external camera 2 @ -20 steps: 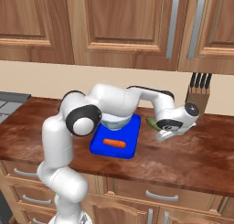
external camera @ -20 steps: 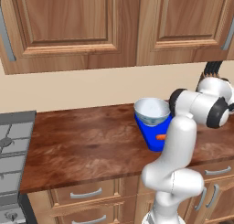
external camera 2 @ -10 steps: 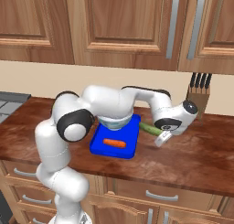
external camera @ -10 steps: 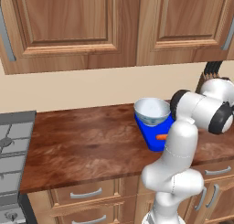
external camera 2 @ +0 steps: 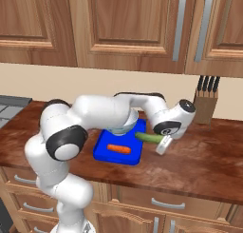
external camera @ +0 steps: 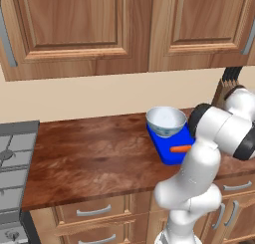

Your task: Place the two vegetables and bowl onto the tray for setting up a vegetable dip station.

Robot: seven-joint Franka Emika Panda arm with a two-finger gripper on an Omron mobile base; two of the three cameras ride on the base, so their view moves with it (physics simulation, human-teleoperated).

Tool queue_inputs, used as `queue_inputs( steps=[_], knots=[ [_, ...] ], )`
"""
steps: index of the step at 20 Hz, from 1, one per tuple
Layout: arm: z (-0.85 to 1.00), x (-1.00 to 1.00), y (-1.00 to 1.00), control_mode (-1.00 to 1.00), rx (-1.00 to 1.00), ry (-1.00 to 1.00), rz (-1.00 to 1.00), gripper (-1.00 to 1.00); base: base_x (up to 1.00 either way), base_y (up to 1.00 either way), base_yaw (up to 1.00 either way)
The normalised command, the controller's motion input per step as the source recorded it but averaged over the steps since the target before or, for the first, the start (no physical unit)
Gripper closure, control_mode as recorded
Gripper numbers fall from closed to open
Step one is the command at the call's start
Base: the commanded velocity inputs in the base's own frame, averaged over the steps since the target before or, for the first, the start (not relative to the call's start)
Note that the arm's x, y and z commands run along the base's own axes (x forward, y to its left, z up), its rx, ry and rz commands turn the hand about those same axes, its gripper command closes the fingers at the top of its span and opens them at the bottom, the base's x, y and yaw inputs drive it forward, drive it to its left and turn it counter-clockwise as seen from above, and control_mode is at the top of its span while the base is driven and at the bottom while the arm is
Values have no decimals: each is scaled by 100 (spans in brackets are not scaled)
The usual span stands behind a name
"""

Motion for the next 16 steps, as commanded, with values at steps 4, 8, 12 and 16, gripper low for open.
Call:
queue_inputs(
  steps=[4,8,12,16],
  knots=[
    [4,-16,34,-100,-8,10,1,100,0,0,0],
    [5,-7,39,-100,-3,15,0,100,0,0,0],
    [5,-2,40,-100,0,15,0,100,0,0,0],
    [4,0,34,-100,0,12,0,100,0,0,0]
  ],
)
